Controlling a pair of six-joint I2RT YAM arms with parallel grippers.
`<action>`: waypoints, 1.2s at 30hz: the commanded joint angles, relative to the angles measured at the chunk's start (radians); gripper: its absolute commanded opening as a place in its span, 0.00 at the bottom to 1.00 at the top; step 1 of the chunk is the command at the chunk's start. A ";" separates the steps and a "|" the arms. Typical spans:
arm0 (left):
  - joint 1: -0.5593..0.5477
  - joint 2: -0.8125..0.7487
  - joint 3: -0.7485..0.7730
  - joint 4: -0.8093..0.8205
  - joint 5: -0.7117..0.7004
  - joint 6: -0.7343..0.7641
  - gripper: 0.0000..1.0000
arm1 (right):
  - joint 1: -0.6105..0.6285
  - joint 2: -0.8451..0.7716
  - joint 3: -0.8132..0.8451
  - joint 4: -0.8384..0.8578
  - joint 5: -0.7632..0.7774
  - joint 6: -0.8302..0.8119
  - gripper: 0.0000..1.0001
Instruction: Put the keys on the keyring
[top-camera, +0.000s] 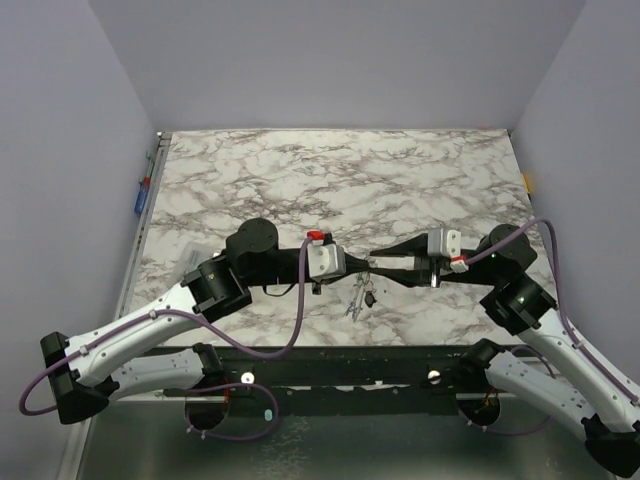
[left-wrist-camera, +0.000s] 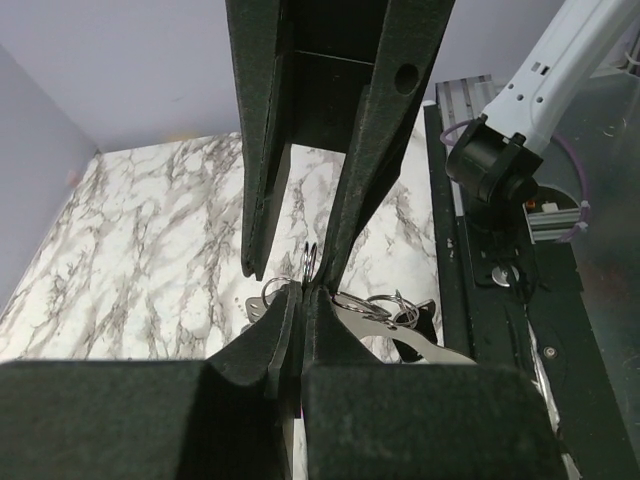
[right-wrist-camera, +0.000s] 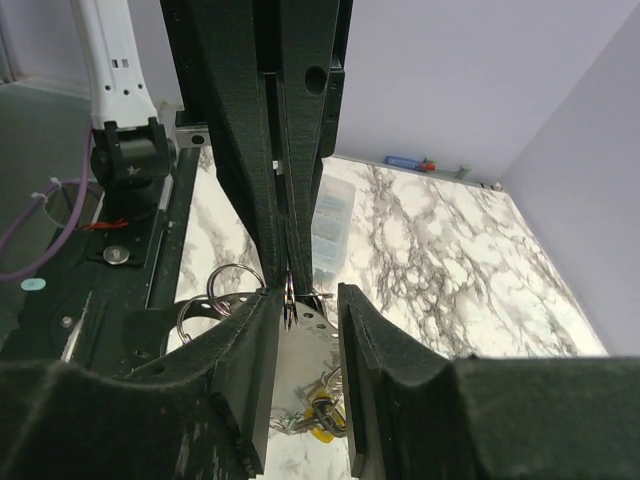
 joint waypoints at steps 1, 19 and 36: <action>-0.006 0.033 0.002 0.018 -0.068 0.017 0.00 | 0.019 -0.023 0.053 -0.072 -0.007 -0.059 0.40; -0.005 0.084 0.021 -0.032 -0.095 0.058 0.00 | 0.018 0.050 0.301 -0.702 0.232 -0.358 0.51; -0.005 0.161 0.057 -0.079 -0.088 0.063 0.00 | 0.019 0.156 0.332 -0.752 0.279 -0.411 0.40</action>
